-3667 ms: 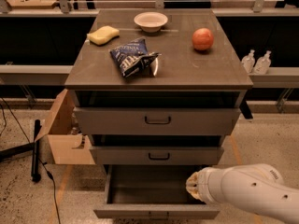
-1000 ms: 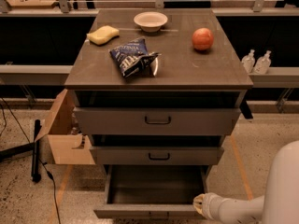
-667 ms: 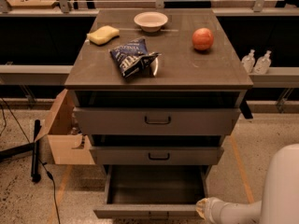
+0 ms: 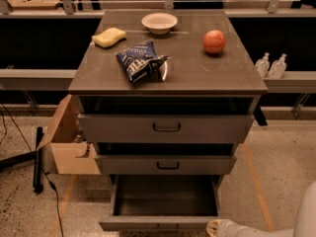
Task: Close bottom drawer
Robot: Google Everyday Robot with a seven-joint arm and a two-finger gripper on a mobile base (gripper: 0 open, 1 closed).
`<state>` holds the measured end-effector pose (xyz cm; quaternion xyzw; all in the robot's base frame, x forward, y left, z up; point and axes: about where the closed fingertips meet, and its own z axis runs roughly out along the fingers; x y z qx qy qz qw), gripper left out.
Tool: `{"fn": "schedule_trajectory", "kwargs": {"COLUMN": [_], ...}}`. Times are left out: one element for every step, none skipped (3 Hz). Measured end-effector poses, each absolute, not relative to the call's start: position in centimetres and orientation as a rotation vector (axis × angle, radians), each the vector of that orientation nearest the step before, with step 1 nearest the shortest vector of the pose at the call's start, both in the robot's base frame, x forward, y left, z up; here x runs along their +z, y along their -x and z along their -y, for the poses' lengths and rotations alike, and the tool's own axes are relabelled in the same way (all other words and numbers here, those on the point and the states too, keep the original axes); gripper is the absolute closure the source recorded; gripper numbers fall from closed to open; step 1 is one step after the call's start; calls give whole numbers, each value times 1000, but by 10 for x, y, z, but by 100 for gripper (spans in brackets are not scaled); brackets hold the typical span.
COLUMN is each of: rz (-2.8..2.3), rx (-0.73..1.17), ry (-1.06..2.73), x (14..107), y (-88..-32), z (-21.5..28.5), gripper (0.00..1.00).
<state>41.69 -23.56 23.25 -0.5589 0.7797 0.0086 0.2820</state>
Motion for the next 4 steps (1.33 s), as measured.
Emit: {"fn": "schedule_trajectory", "kwargs": {"rz": [-2069,-2065,-2069,-2067], "rx": [34,38,32,19], "ry": [1482,1446,1402,1353], "x": [217,201,183,168], "y": [-412,-413,-419,-433], "z": [235,236,237,237], "gripper": [100,100,100,100]}}
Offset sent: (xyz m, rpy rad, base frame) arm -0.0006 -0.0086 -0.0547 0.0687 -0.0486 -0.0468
